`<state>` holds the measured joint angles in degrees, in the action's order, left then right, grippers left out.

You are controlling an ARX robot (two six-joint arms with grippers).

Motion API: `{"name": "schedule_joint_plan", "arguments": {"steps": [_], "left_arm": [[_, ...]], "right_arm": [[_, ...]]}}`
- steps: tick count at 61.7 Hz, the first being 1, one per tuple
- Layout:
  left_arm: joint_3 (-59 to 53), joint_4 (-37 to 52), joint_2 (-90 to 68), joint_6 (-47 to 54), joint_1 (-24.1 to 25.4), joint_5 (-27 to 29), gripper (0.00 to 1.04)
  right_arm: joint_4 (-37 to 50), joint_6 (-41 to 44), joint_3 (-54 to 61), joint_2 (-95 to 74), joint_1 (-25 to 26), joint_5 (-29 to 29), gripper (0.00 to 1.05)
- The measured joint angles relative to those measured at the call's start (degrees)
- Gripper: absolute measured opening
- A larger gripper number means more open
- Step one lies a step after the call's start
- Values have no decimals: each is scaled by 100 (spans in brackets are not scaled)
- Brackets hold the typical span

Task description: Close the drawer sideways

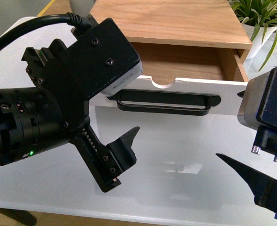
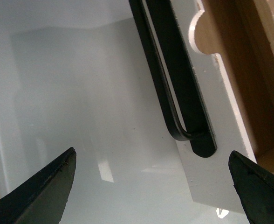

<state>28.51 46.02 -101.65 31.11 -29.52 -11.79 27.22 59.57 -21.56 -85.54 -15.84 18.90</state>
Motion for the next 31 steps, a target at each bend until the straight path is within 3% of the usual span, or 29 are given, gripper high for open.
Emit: {"name": "schedule_joint_plan", "arguments": {"steps": [31], "left_arm": [[654, 96, -916, 280, -125, -479, 96]], "right_arm": [[249, 498, -435, -1049, -39, 79, 96]]}}
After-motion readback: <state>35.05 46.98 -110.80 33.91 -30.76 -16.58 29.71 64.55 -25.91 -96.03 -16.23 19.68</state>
